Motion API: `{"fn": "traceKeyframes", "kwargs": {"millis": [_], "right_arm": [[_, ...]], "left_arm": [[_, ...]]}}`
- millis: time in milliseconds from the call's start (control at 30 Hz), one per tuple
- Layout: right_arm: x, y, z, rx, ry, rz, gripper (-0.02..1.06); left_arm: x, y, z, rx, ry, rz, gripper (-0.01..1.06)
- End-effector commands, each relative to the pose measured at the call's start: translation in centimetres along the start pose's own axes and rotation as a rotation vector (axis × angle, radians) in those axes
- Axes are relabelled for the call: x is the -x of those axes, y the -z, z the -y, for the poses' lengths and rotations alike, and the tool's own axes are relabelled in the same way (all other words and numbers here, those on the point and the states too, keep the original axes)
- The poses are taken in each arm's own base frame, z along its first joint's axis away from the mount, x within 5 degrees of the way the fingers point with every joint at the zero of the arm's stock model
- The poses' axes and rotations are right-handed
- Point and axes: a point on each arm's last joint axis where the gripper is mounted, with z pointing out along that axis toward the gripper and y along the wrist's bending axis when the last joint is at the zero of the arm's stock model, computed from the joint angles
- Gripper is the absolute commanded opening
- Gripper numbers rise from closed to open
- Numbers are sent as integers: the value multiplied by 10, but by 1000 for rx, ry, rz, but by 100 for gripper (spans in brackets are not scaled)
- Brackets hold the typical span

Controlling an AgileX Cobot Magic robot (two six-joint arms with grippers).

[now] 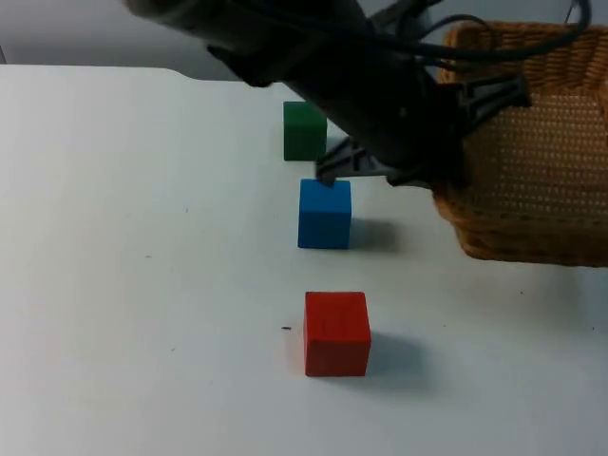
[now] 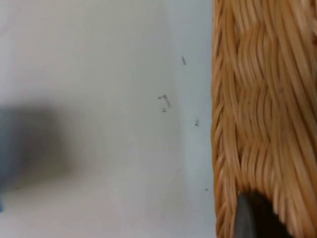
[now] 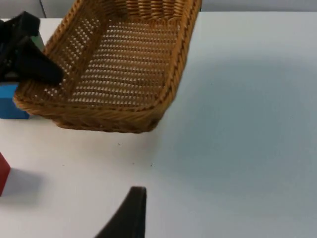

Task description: Pick up the basket with the left hand and place the blue cube into the basket with the right hand.

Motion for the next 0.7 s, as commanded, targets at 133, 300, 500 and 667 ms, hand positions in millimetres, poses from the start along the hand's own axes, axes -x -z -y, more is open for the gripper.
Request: {"fn": "traceKeyframes", "kwargs": {"millis": [133,300,500,667], "right_arm": [[0,-1,1,-6,4,8,104],[0,-1,1,-6,4,8,104],[0,-1,1,-6,4,8,104],[0,-1,1,-6,4,8,104]], "left_arm": [[5,82,-10,10,-126,55,0],[1,133,-41,65,-107,104,0],[-18,186,-83,125,-74,119,0],[-43,225,-120,169,-9,133,0]]}}
